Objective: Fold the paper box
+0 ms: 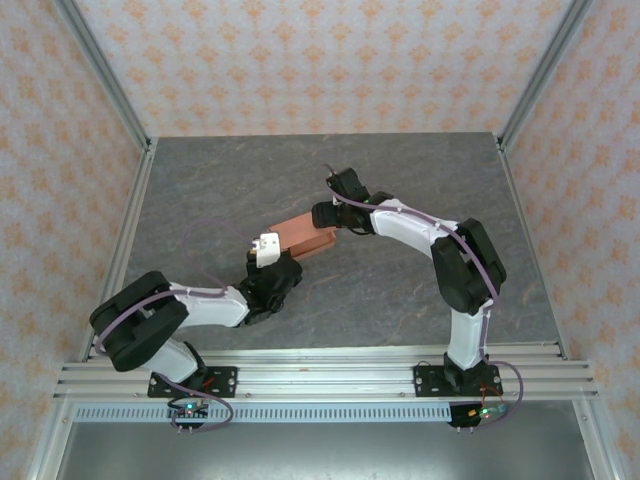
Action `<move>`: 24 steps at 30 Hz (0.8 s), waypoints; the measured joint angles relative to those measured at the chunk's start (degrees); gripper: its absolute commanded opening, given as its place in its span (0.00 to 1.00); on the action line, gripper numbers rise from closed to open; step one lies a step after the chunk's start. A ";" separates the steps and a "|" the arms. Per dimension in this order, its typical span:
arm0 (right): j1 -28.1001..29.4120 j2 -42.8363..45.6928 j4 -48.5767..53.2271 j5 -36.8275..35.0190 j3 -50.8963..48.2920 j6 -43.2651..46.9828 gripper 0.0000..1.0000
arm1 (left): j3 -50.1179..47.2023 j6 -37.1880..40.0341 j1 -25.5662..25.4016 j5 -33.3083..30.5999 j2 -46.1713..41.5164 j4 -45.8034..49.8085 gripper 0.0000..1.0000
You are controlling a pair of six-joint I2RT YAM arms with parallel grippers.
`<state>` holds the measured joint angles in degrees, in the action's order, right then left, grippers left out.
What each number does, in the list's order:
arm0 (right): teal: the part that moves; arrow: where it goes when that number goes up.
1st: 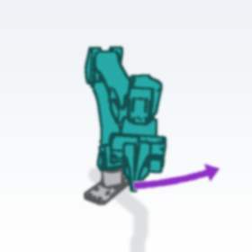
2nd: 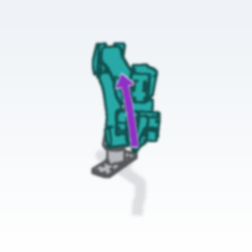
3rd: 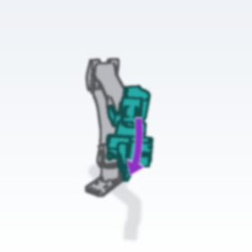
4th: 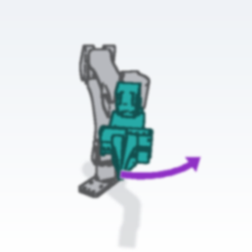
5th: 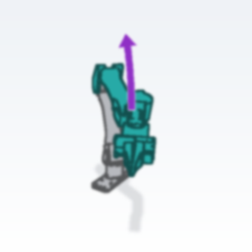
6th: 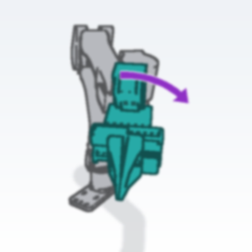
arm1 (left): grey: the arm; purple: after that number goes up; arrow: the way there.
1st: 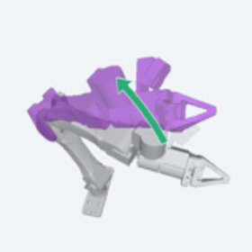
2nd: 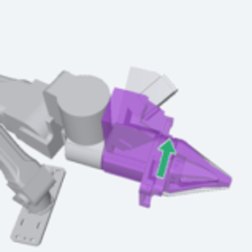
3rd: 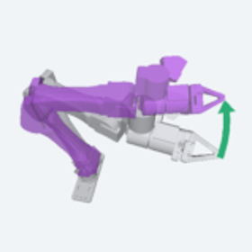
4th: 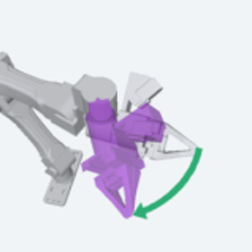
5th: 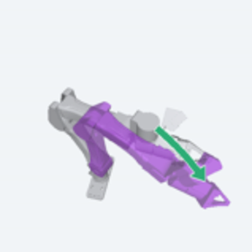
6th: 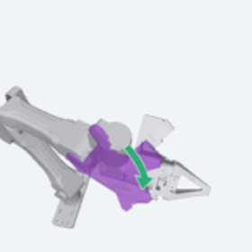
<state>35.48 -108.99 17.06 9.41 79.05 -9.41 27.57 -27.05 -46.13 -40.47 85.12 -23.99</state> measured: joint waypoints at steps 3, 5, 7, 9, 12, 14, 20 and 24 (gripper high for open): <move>0.20 0.00 -0.15 -0.15 -0.09 0.00 0.77 | -0.07 0.11 0.00 1.16 -1.42 1.79 0.61; 0.33 0.00 -0.17 -0.20 -0.11 0.00 0.77 | -0.17 0.17 0.00 1.97 -2.29 2.80 0.63; 0.50 0.00 -0.20 -0.20 -0.11 0.00 0.77 | -0.44 0.55 0.00 2.93 -3.34 3.69 0.65; 0.68 0.00 -0.20 -0.20 -0.11 0.00 0.77 | -0.72 1.18 0.00 4.15 -4.50 4.63 0.67; 0.87 0.00 -0.20 -0.24 -0.13 0.00 0.76 | -0.81 1.90 0.00 6.19 -6.03 6.45 0.69; 1.03 0.00 -0.20 -0.39 -0.13 0.00 0.76 | -0.81 2.36 0.00 7.78 -7.23 7.91 0.70; 1.25 -0.02 -0.31 -0.44 -0.20 0.00 0.76 | -0.79 3.58 0.00 13.57 -11.74 13.35 0.72; 1.25 -0.04 -0.35 -0.48 -0.20 -0.02 0.76 | -0.63 4.07 0.00 17.77 -15.80 18.49 0.72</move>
<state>36.73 -109.03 16.71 8.93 78.85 -9.43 26.94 -22.98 -46.13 -22.70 69.32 -5.50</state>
